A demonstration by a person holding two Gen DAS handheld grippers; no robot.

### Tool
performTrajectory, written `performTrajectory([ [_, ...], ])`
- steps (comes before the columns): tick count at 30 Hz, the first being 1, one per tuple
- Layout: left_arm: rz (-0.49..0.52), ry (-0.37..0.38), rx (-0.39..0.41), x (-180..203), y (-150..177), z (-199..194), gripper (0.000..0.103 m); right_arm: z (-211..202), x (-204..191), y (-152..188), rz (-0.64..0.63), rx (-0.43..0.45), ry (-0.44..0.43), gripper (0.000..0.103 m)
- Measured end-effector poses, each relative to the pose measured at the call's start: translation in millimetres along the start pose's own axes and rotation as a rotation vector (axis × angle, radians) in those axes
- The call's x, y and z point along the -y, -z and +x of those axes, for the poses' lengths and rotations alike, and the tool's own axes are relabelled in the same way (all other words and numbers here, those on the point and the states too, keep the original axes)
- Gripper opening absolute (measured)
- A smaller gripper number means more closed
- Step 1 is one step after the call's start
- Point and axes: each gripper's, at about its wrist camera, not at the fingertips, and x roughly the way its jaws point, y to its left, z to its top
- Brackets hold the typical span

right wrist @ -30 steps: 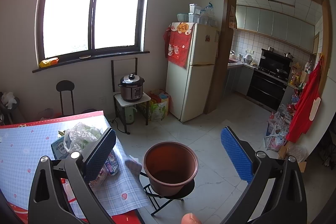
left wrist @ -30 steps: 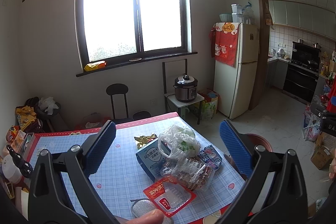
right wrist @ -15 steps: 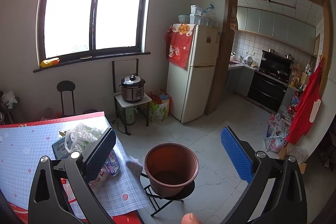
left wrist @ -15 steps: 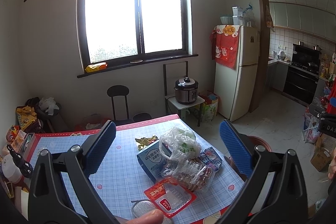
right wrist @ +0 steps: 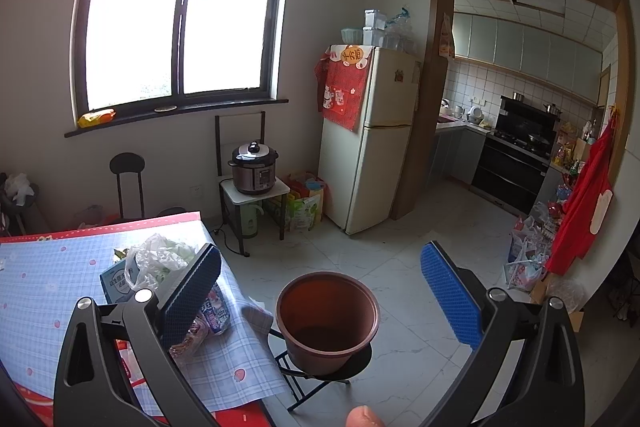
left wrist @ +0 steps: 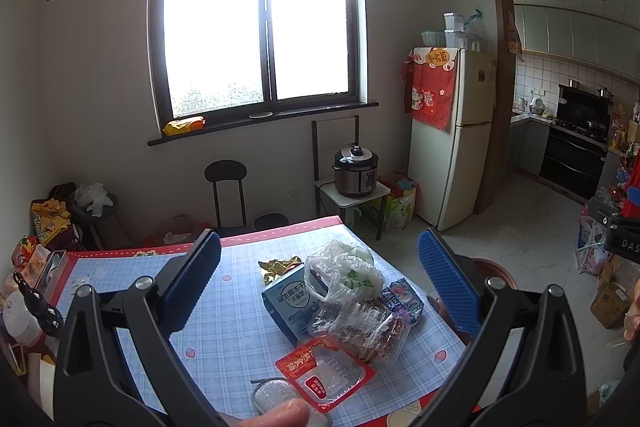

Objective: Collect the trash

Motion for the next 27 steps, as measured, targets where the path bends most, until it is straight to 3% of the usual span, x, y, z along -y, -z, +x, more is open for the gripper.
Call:
performTrajectory([
  [15,-0.024,0.022,-0.026,-47.4,25.9,17.3,0.098,9.7,-44.2,4.5,-0.049,-0.052,-0.029,0.098],
  [27,-0.13,-0.041,-0.288,-158.9,112.4,71.3,0.098,58.8,-139.4,53.0,-0.107,-0.221,-0.172,0.098],
])
